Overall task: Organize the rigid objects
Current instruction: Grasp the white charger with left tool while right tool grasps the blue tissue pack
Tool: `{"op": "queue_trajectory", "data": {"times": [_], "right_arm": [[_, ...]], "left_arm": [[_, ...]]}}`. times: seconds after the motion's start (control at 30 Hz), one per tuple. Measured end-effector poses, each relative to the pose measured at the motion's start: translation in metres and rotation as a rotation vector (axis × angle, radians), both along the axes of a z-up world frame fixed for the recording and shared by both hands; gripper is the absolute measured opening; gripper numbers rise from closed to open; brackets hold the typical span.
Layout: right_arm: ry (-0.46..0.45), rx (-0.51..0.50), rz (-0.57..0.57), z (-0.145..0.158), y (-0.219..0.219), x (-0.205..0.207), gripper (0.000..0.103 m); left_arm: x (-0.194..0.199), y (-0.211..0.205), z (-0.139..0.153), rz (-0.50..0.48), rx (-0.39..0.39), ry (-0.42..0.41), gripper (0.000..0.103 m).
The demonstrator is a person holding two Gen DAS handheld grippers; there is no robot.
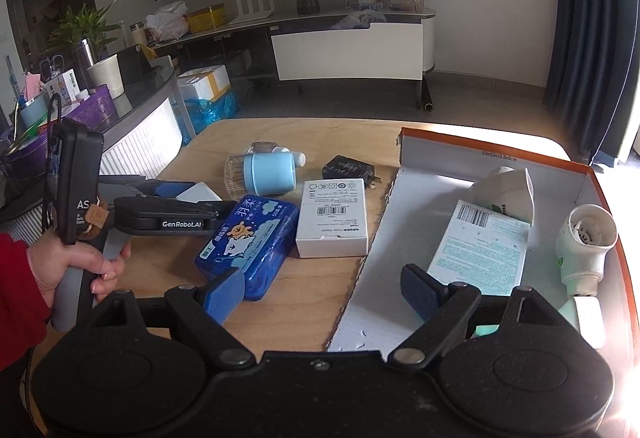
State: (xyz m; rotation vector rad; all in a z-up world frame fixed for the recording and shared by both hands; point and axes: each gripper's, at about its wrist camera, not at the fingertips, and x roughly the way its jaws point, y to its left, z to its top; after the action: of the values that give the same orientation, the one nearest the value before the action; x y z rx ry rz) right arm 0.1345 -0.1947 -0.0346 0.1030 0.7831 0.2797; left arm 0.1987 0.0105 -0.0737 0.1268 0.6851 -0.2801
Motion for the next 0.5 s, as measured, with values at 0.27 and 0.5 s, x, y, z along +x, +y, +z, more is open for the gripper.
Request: {"op": "queue_trajectory", "data": {"times": [0.27, 0.5], "right_arm": [[0.082, 0.063, 0.022, -0.017, 0.049, 0.035, 0.1], [0.125, 0.005, -0.058, -0.039, 0.081, 0.068, 0.098]], "left_arm": [[-0.022, 0.02, 0.018, 0.182, -0.056, 0.056, 0.07], [-0.041, 0.034, 0.03, 0.301, -0.073, 0.07, 0.07]]}}
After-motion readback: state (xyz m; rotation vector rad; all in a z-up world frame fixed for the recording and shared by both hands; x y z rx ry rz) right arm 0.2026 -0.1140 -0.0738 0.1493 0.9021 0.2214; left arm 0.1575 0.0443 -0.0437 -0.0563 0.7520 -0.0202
